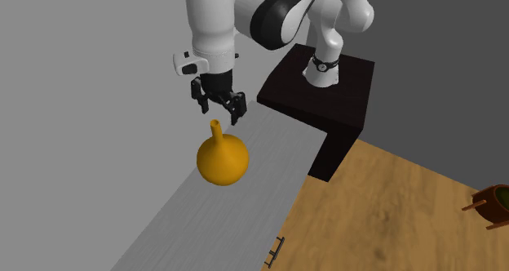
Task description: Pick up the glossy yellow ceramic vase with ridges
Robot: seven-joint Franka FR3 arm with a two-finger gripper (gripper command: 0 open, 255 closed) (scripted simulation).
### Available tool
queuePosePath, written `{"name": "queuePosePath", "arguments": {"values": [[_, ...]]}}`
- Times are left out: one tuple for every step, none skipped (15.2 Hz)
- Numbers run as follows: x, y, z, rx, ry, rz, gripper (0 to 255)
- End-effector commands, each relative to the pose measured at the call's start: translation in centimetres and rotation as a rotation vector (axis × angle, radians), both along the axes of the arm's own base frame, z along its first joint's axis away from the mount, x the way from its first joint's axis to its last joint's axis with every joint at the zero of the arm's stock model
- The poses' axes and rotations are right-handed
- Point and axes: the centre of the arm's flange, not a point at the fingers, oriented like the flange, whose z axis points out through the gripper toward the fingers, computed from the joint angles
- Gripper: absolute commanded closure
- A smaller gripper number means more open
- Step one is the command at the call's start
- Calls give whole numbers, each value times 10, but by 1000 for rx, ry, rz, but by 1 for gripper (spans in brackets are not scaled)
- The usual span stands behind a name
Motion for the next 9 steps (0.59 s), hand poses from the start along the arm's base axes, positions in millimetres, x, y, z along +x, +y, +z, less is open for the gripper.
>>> {"name": "queuePosePath", "arguments": {"values": [[17, -8, -6, -6, 1, 10, 0], [17, -8, -12, -6, 1, 10, 0], [17, -8, -17, -6, 1, 10, 0], [17, -8, -22, -6, 1, 10, 0], [17, -8, -27, -6, 1, 10, 0], [17, -8, -33, -6, 1, 10, 0], [17, -8, -38, -6, 1, 10, 0], [17, -8, -43, -6, 1, 10, 0], [17, -8, -46, -6, 1, 10, 0]]}}
